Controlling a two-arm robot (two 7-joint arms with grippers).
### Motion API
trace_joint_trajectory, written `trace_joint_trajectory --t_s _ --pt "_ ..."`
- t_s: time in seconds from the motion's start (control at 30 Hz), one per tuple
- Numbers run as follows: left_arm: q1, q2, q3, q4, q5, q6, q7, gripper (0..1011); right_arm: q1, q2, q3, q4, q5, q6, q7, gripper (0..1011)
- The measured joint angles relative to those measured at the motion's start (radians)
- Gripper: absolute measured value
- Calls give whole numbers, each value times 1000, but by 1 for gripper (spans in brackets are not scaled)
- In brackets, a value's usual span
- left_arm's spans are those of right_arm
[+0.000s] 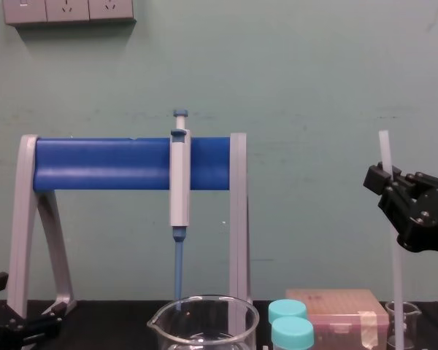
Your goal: Pick up the stirring rod with one hand, then place it down.
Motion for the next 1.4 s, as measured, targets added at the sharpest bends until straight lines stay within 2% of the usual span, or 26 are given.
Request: trace_joint_trajectory --t_s 0.57,0.9,1.4 --pt "0 0 0 0 0 0 0 1000 3 8 7 11 -2 16 -6 72" --pt "0 0 0 0 0 0 0 1000 31 11 -5 64 49 36 37 72" --pt "0 0 0 0 0 0 0 1000 47 18 -22 93 50 62 41 72"
